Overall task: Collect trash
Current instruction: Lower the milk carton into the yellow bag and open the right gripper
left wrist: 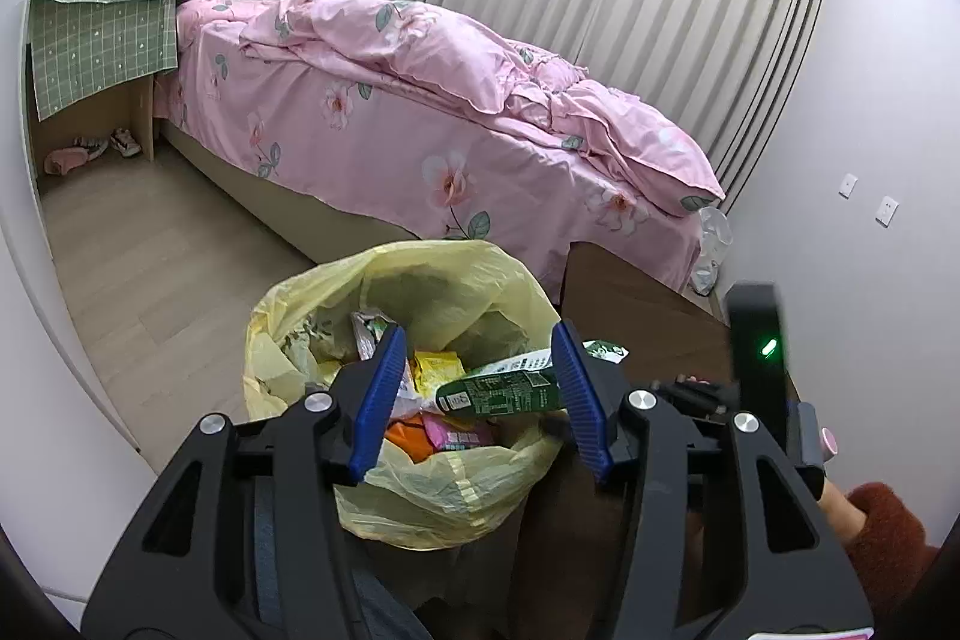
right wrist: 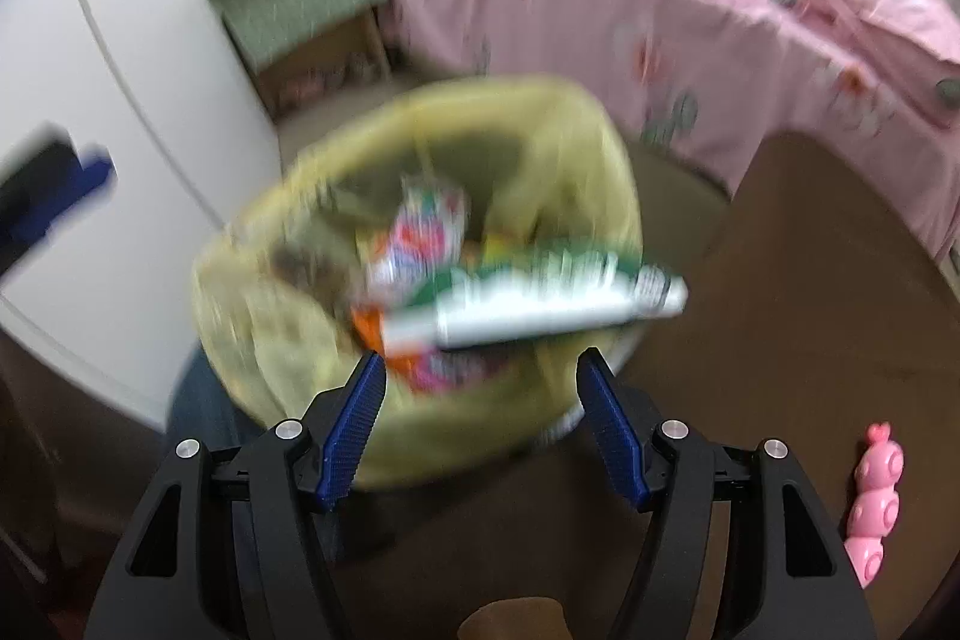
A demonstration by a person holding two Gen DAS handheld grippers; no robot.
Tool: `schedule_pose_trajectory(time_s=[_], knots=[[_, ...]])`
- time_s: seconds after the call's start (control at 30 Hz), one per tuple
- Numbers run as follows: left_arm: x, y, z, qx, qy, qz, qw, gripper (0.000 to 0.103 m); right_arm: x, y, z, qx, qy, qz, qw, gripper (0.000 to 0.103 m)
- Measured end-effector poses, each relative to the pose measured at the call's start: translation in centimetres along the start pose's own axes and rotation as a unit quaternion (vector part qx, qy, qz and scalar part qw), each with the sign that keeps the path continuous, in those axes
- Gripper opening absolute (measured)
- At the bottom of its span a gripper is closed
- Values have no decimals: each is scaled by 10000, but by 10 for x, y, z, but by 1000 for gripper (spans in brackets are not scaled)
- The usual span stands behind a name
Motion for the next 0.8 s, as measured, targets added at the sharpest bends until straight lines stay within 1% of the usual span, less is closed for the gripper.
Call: schedule_pose_trajectory(time_s=[0.03,0.07,0.13,0.17,0.23,0.3,0.37,0.5,0.57,0.67,0.73,0.77,0.8], knots=[[-2,2,-1,-14,17,48,10000,48,6,-5,-2,72,149,-247,9996,62],[-4,4,-1,-29,47,109,9999,48,9,-7,-3,127,240,-350,9990,62],[-7,6,0,-53,68,154,9998,48,18,-8,-5,177,366,-485,9980,54],[-7,5,1,-62,59,143,9999,48,23,-6,-5,71,316,-488,9983,45],[-7,5,5,-57,15,74,10000,48,31,0,-2,-39,220,-499,9985,41],[-8,6,11,-49,-43,35,10000,48,36,13,-2,-61,161,-446,9989,33],[-10,11,17,-32,-107,101,9999,48,43,34,-4,41,239,-267,9993,31],[-19,23,27,-3,-222,305,9993,48,44,61,-4,300,389,-53,9988,31],[-22,26,29,1,-264,357,9990,48,40,65,-3,360,432,-8,9984,31],[-24,28,29,13,-257,416,9988,48,28,47,-3,363,554,-103,9978,32],[-26,28,24,6,-196,479,9987,48,17,22,-4,173,613,-276,9976,43],[-27,27,20,-19,-128,524,9985,49,10,6,-5,38,652,-364,9972,46],[-28,26,16,-36,-74,553,9984,50,1,-14,-4,-37,676,-483,9965,46]])
Point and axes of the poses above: each gripper's, at about its wrist camera, not at the fingertips, and y roughly the way its jaws point, z to its left, x to its top, the point moved 4 cm from there along y, roughly the way its jaws point, and after that the axes turned 4 degrees about x, right-handed, at the moved point
